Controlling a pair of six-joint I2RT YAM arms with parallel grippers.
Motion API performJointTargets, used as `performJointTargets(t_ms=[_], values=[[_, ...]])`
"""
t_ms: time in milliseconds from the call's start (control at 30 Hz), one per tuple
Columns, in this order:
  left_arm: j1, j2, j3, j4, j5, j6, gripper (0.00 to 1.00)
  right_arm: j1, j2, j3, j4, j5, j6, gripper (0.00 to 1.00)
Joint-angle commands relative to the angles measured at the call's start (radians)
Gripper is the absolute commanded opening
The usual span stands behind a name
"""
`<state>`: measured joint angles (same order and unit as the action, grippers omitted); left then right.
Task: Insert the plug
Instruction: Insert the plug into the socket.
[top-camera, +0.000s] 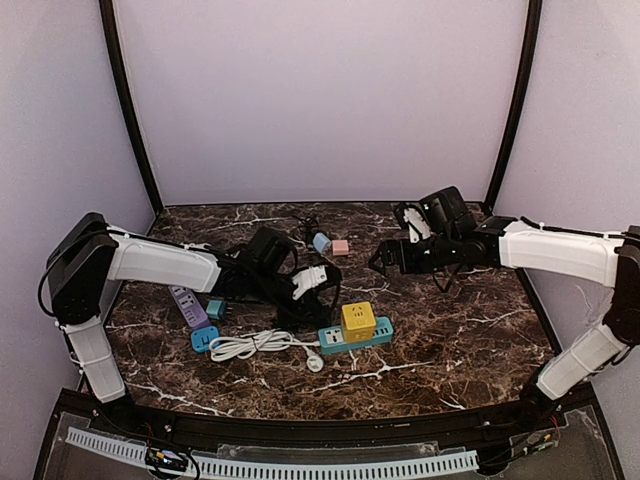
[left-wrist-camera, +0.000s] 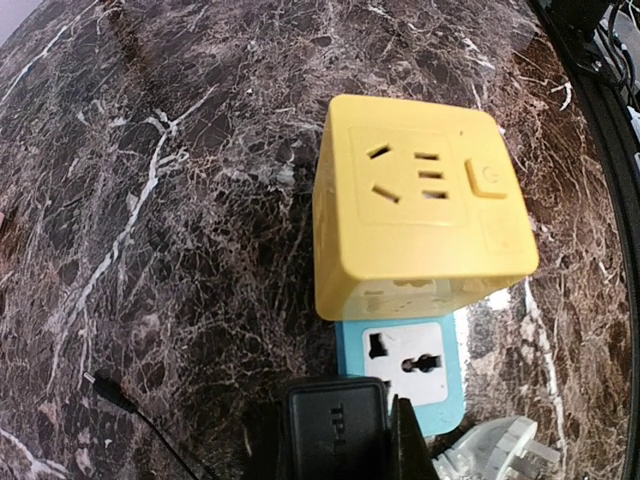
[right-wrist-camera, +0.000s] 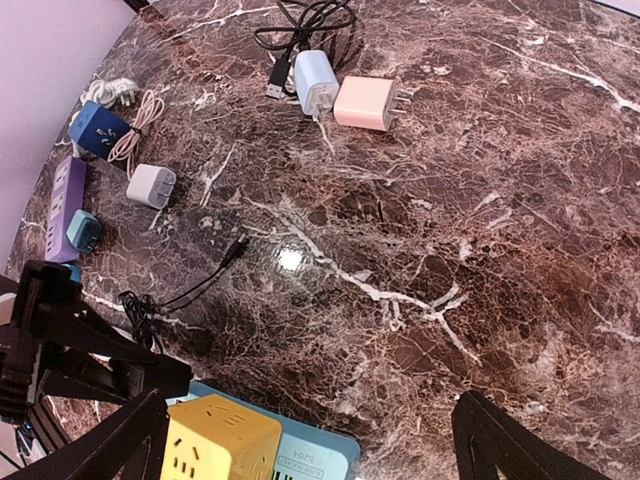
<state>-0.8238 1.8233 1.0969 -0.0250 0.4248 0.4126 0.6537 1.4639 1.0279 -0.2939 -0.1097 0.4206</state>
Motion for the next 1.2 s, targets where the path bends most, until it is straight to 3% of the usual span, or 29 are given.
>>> performJointTargets(t_ms=[0, 367, 667, 967, 1167], values=[[-0.034, -0.073, 0.019, -0.045, -0.04, -0.085, 0.01, -0.002, -0.034, -0.033, 0.008, 0.006, 0.009, 0.99], [-0.078, -0.043, 0.022, -0.028, -0.114, -0.122, 0.01, -0.002, -0.131, -0.136, 0.045, 0.025, 0.029, 0.99], [-0.104, -0.065, 0.012, -0.038, -0.069, -0.121, 0.0, -0.002, -0.176, -0.178, 0.045, 0.031, 0.05, 0.99], [-0.105, -0.045, -0.056, 0.112, -0.096, -0.124, 0.01, -0.002, -0.244, -0.217, 0.042, 0.049, 0.072, 0.99], [-0.105, -0.014, -0.041, 0.077, -0.104, -0.1, 0.0, -0.002, -0.265, -0.242, 0.041, 0.057, 0.087, 0.99]])
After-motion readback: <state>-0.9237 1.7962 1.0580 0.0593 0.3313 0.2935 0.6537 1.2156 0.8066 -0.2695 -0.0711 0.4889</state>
